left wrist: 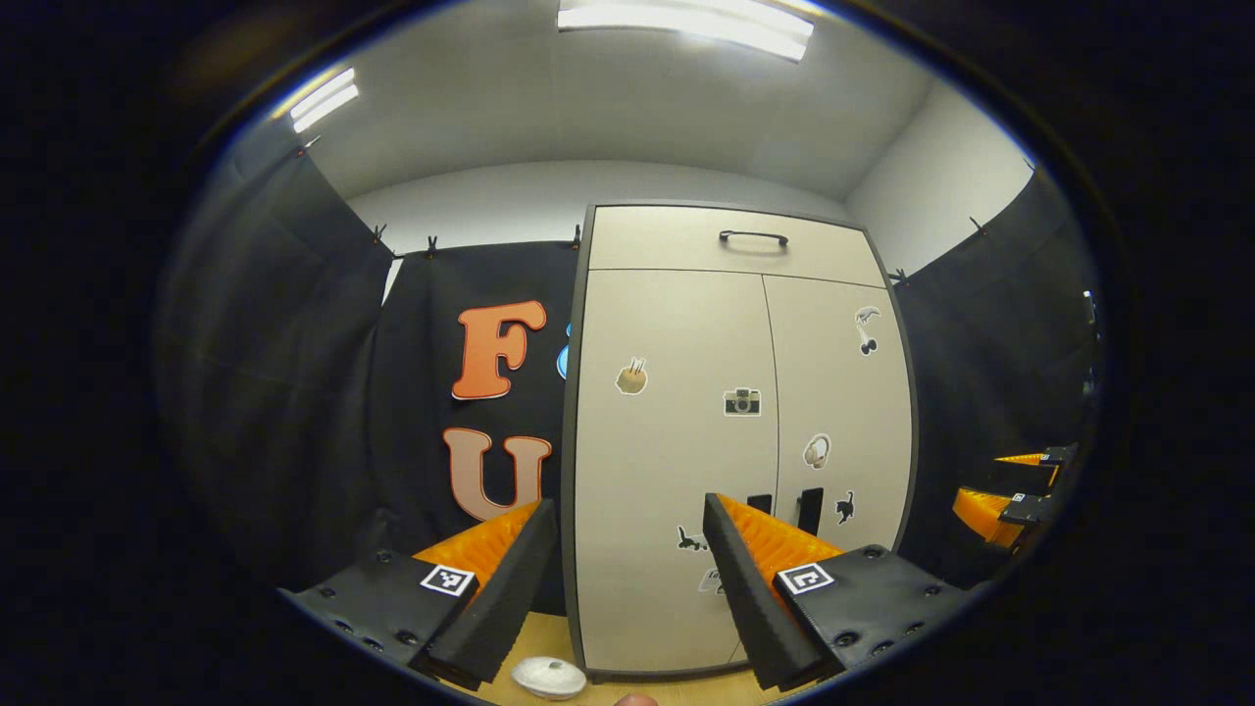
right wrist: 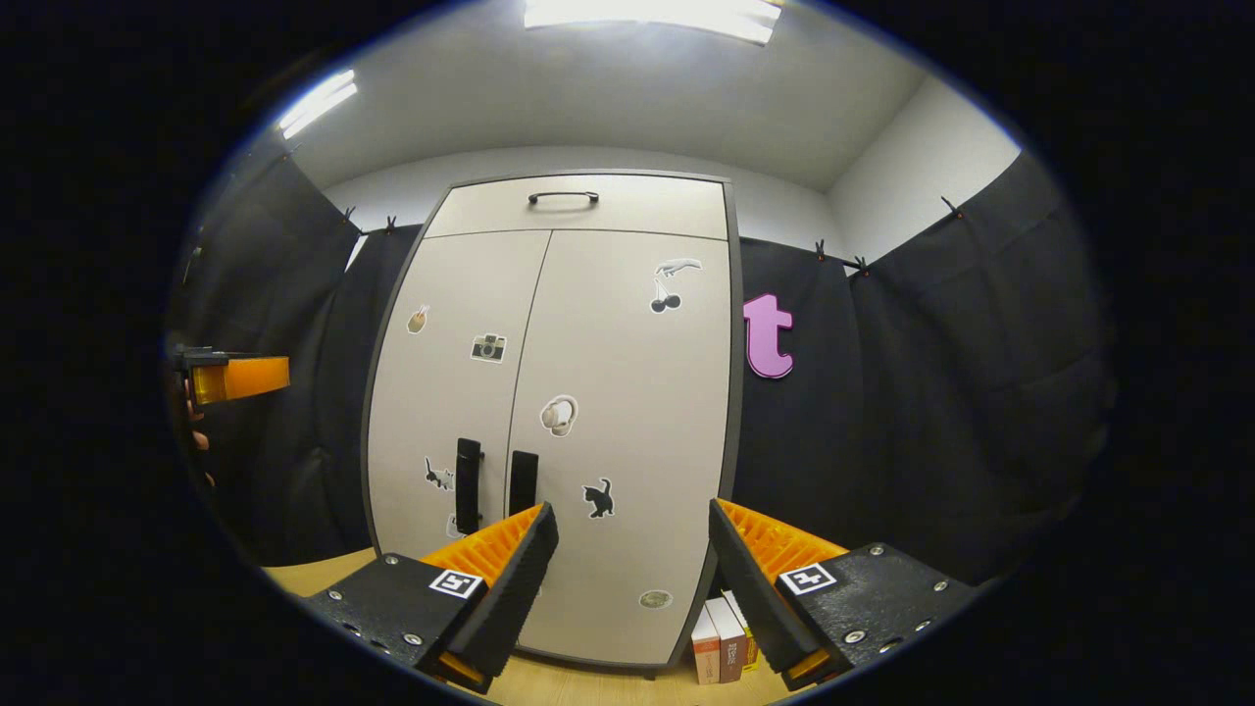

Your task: Open the right door of the double-door shoe cabinet with the right hand, and open the left door with the left hand.

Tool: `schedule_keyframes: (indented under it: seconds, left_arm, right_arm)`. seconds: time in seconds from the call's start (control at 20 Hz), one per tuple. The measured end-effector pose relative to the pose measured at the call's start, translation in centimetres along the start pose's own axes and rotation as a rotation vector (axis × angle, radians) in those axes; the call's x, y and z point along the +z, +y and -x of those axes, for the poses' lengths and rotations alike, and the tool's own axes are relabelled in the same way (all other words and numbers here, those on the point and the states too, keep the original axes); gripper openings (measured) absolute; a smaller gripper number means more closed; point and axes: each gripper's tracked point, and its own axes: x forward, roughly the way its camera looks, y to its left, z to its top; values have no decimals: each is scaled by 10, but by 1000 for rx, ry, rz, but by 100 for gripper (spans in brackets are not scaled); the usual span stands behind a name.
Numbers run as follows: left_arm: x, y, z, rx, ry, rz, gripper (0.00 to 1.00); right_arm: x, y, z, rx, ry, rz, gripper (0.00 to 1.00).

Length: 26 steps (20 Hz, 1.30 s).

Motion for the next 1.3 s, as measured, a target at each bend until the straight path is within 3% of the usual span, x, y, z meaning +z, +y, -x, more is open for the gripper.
schedule_keyframes:
  seconds: [0.25, 0.85, 1.1, 1.3]
  left_arm:
    - [-5, 6, 4, 1, 10, 0, 96]
    - [-16, 99, 29, 166, 28, -44, 96]
    - [-28, 142, 41, 226, 43, -21, 96]
    - [-34, 161, 43, 247, 46, -9, 95]
  right_arm:
    - [-2, 16, -11, 34, 11, -12, 94]
    - [-38, 115, -90, 190, 199, -93, 92]
    - [-70, 126, -133, 143, 306, -110, 83]
    - [-92, 125, -159, 102, 367, -112, 68]
